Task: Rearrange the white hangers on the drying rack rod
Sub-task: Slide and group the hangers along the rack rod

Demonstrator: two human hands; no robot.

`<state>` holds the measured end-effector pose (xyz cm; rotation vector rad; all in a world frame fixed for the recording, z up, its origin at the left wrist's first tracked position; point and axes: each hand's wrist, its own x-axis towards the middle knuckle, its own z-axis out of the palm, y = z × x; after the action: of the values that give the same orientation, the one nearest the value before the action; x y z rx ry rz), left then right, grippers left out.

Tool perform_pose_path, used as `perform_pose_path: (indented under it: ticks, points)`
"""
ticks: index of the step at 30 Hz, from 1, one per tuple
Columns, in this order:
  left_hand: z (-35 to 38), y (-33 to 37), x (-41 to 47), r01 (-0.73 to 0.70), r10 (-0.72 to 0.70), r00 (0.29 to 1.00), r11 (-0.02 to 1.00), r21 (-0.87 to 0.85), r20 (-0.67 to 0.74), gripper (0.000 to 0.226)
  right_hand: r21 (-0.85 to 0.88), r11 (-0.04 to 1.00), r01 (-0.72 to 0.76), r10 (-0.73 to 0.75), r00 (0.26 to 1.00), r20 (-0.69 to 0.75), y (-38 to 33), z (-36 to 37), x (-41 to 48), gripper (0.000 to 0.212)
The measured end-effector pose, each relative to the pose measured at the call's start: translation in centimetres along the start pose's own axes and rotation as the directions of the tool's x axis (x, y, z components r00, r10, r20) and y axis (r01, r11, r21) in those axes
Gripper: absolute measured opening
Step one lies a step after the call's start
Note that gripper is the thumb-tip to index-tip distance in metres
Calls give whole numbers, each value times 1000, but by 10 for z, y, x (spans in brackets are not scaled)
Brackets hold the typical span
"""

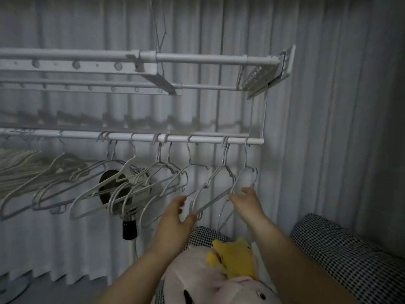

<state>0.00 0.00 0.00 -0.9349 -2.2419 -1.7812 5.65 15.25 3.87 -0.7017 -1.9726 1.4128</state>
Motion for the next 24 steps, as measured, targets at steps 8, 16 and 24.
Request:
perform_pose_path:
  ticks: [8, 16, 24]
  points:
    - [36, -12, 44, 62, -63, 998, 998, 15, 8, 47, 109, 991, -76, 67, 994, 86, 15, 24, 48, 53]
    - [42, -11, 59, 205, -134, 968, 913, -354, 214, 26, 214, 969, -121, 93, 986, 139, 7, 23, 65, 62]
    - [45, -5, 69, 353, -161, 900, 814, -461, 404, 22, 119, 993, 12, -7, 999, -41, 7, 23, 74, 6]
